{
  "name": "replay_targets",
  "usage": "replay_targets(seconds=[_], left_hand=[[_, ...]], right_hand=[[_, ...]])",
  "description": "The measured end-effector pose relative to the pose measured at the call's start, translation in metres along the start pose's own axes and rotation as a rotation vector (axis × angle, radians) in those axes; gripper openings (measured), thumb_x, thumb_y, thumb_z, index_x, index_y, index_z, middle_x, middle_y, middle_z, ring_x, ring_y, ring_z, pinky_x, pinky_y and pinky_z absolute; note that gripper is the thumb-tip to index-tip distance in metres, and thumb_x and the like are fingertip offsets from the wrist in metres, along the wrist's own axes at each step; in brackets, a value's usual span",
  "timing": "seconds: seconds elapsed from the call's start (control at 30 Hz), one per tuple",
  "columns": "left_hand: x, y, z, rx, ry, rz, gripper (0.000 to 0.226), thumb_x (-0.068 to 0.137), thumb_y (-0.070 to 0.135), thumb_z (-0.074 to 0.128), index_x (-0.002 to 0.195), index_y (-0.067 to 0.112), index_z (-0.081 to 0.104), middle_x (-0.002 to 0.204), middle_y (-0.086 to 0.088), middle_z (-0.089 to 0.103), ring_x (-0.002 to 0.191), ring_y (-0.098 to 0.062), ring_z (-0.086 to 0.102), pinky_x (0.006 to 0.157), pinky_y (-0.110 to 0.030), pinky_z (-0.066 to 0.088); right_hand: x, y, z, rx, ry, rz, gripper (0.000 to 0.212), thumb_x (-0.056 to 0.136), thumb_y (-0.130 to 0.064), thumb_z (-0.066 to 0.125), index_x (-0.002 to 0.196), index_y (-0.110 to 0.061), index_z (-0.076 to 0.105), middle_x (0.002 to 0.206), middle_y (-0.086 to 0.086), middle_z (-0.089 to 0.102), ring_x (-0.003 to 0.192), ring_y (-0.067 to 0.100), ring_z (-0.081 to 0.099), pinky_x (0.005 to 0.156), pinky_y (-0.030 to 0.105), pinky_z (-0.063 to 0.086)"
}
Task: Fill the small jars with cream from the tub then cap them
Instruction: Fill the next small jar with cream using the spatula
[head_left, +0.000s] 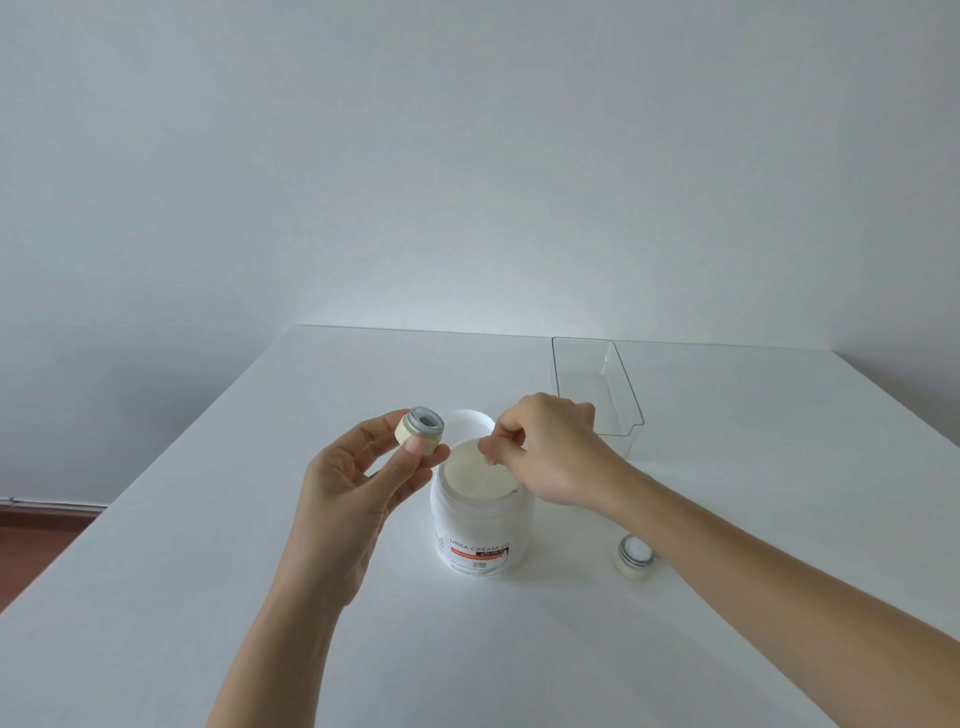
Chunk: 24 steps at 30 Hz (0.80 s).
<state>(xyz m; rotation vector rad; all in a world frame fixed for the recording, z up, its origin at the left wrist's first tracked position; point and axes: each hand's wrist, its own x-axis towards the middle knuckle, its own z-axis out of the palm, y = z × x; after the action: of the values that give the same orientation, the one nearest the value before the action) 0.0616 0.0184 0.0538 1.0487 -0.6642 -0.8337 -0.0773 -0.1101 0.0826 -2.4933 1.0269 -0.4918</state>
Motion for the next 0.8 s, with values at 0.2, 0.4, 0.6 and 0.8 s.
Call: replay_targets(seconds=[0.2,0.4,0.6,0.8], left_hand=[[0.0,-0.001,-0.001,0.033,-0.016,0.014,0.045,0.065,0.016,0.077,0.108,0.004,0.07,0.103,-0.003,0.078,0.092,-0.024,0.076,0.073,-0.019,0.057],[0.0,-0.002,0.001,0.071,-0.009,0.028,0.041,0.067,0.019,0.077,0.106,0.006,0.07,0.098,-0.001,0.078,0.088,-0.022,0.077,0.071,-0.019,0.058],[0.0,-0.001,0.005,0.116,-0.005,0.025,0.048,0.063,0.024,0.083,0.106,0.007,0.069,0.095,-0.001,0.078,0.091,-0.024,0.076,0.075,-0.021,0.059],[0.0,-0.002,0.013,0.153,-0.03,-0.003,0.052,0.053,0.032,0.087,0.1,0.014,0.072,0.102,-0.003,0.078,0.096,-0.03,0.075,0.089,-0.036,0.056]], right_hand=[[0.001,0.008,-0.011,0.103,0.025,0.193,0.034,0.093,-0.034,0.054,0.079,-0.011,0.074,0.039,-0.016,0.05,0.066,0.01,0.053,0.081,0.034,0.025],[0.005,0.018,-0.027,0.292,0.001,0.321,0.032,0.092,-0.032,0.055,0.068,-0.018,0.071,0.062,-0.001,0.057,0.073,0.021,0.053,0.1,0.043,0.038],[0.011,0.018,-0.049,0.464,-0.003,0.374,0.025,0.091,-0.031,0.058,0.072,-0.019,0.069,0.104,0.008,0.066,0.11,0.022,0.057,0.084,0.029,0.04],[0.018,0.008,-0.062,0.564,0.022,0.35,0.022,0.089,-0.029,0.06,0.071,-0.021,0.07,0.1,0.001,0.066,0.103,0.017,0.053,0.099,0.032,0.042]])
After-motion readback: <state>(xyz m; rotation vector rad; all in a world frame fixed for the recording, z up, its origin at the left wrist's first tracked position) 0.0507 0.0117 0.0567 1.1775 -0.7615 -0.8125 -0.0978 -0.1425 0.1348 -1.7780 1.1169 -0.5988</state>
